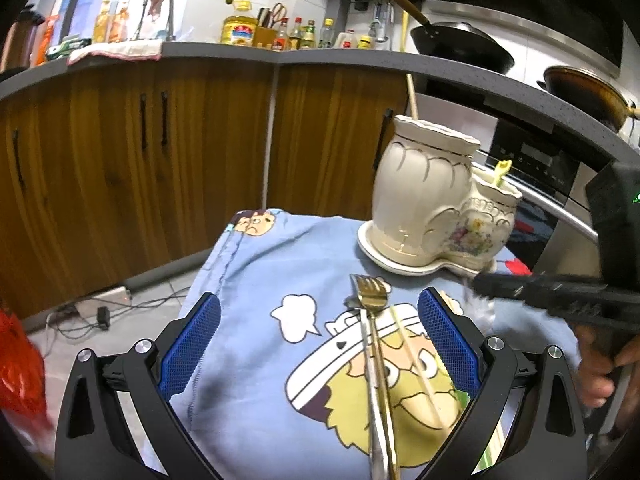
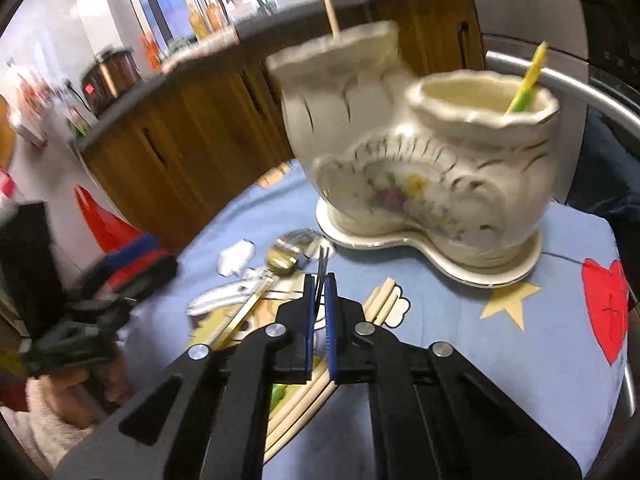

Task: Organize utensils
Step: 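Grasp a silver fork from the pile with the right tool, then grasp another wooden chopstick with the left tool while the right tool lifts the silver fork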

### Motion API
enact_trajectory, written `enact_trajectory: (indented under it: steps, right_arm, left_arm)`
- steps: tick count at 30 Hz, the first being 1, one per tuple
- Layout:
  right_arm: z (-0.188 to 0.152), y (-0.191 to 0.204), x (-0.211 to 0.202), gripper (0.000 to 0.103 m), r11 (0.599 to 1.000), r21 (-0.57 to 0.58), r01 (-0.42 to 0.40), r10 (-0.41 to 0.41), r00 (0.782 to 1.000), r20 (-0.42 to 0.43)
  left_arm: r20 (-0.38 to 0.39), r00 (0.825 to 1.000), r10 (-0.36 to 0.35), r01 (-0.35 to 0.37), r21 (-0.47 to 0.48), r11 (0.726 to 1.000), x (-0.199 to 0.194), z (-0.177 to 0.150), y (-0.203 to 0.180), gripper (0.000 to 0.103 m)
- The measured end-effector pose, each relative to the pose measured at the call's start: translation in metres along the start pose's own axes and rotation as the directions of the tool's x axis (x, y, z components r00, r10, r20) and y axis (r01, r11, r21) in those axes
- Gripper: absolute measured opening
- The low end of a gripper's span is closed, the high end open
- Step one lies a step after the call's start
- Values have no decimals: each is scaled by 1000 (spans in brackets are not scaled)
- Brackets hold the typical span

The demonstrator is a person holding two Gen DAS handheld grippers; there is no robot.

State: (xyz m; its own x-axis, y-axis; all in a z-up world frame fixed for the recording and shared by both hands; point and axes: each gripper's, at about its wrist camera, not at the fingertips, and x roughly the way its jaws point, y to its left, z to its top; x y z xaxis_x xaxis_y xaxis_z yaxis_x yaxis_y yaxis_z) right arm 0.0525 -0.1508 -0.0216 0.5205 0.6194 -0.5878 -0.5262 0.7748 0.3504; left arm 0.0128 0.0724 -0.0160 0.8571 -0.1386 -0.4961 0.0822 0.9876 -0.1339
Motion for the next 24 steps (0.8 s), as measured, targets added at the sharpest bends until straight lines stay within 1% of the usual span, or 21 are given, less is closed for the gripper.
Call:
enact_trajectory:
  steps: [3, 6, 9, 12, 14, 15, 16, 17, 18, 19, 20, 21, 24]
  right_arm:
    - [4, -4, -21, 2, 999, 2, -32, 32, 999, 21]
    - [6, -14, -39, 2, 996, 32, -80, 80, 996, 28]
    - [6, -23, -56, 2, 993, 47, -108, 106, 994, 40]
    - [5, -32, -72, 2, 990, 57, -131, 127, 990, 60]
    - [3, -38, -82, 2, 989, 59, -137, 133, 989, 69]
    - [1, -40, -87, 2, 988, 59, -140, 135, 988, 74]
    - [0, -43, -91, 2, 988, 58, -141, 137, 988, 77]
    - [-1, -47, -94, 2, 988, 59, -142, 137, 987, 79]
    - [-3, -49, -97, 2, 988, 62, -143, 138, 987, 81]
    - [-5, -51, -99, 2, 987, 65, -144, 139, 987, 82]
    - [-7, -53, -101, 2, 987, 66, -145, 140, 987, 83]
    - [-8, -55, -102, 2, 986, 69, -149, 143, 986, 85]
    - [-11, -61, -105, 2, 984, 78, -157, 150, 984, 93]
  left_arm:
    - [-21, 1000, -13, 14, 29, 999, -1, 2, -10, 98]
    - [-49, 998, -28, 31, 69, 997, -3, 3, -23, 98]
    - [-94, 995, -41, 51, 109, 993, -3, 1, -39, 98]
    - [-118, 993, -32, 51, 158, 986, -4, -1, -56, 96]
    - [-134, 991, -31, 53, 164, 985, -2, -2, -61, 95]
    - [-144, 989, -36, 59, 160, 985, 0, -2, -63, 92]
    - [-165, 985, -44, 70, 157, 985, 4, -1, -67, 78]
    - [-193, 980, -50, 81, 161, 984, 9, -1, -71, 70]
    - [-220, 974, -51, 88, 165, 982, 15, -2, -76, 56]
    - [-245, 968, -53, 97, 170, 981, 22, -2, -81, 47]
    - [-264, 963, -52, 101, 176, 979, 28, -2, -87, 43]
    - [-273, 961, -46, 99, 181, 978, 32, -2, -90, 37]
    - [-301, 954, -12, 76, 204, 976, 49, -4, -99, 30]
